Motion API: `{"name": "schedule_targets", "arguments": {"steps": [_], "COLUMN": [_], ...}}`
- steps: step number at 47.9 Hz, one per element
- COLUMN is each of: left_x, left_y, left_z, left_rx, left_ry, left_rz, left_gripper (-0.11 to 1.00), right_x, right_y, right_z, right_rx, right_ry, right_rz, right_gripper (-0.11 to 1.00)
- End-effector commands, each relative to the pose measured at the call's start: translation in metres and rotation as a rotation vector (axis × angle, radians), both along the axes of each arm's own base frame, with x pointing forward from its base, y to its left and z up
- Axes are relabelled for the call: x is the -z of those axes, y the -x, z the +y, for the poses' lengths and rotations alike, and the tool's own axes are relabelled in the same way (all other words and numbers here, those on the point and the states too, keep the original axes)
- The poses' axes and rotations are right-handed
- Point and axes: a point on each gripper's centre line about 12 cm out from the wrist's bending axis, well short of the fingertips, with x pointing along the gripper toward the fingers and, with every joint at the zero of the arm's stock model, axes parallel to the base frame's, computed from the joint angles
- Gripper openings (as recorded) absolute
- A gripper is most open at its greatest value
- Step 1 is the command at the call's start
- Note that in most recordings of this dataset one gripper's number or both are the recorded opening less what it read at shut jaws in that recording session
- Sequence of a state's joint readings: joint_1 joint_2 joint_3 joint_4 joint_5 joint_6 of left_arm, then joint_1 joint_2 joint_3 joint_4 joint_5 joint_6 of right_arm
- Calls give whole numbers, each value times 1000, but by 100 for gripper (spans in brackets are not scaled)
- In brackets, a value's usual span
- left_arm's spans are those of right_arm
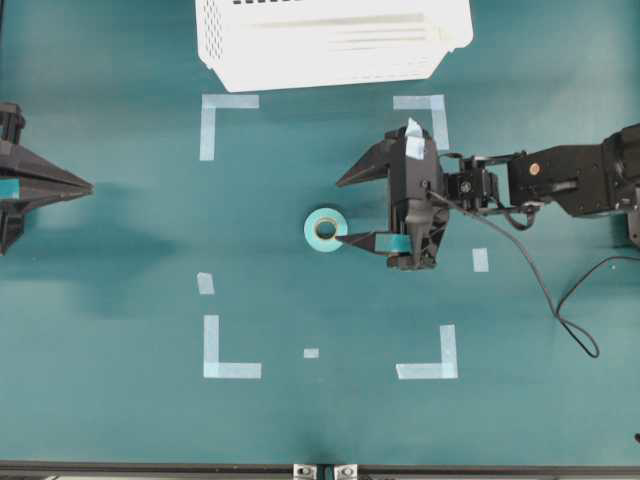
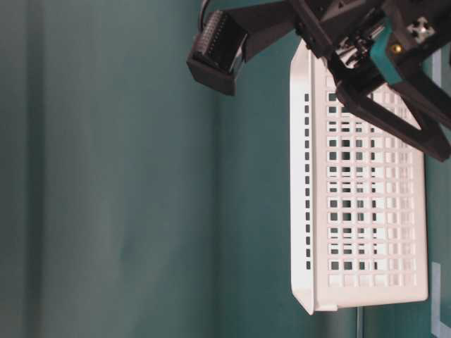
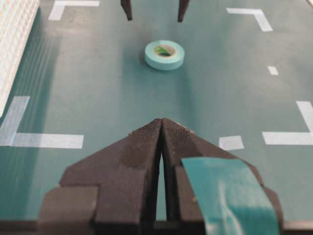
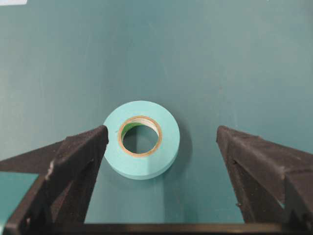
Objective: Put the tape in the middle into the white basket.
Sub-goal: 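Lower the right gripper around the tape roll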
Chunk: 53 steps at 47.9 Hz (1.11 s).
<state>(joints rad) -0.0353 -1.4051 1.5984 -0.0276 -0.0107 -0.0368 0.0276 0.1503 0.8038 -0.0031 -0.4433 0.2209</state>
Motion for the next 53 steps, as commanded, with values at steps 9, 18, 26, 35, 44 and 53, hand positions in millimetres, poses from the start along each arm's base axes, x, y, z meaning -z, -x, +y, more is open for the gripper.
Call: {"name": "schedule_targets", "arguments": {"steps": [9,18,26,35,44,53], "left_x": [-6,-5,-5,-5,-6,-6], "left_y": [-2,-1,-1,-1,-2,-1], "left_z": [0,0,0,0,0,0], "left_rx": [3,3,3,3,3,3], "left_ry": [2,2,2,2,2,1], "left_rz": [-14,-14,-12,-12,-14,-15], "left_gripper": [-11,-11,-11,-11,-11,-11], "right_x": [-4,3,8,11,12,15], "right_y": [-11,-14,-16,-19,-23,-26], "right_z": [3,4,5,7,10,12], "right_rx": [-1,3,0,-4,-10,-15], "right_ry": [-10,-22,-23,-22,-23,-22], "right_rz": [-23,-8,2,7,6,7], "right_gripper": [98,98,98,98,98,98]}}
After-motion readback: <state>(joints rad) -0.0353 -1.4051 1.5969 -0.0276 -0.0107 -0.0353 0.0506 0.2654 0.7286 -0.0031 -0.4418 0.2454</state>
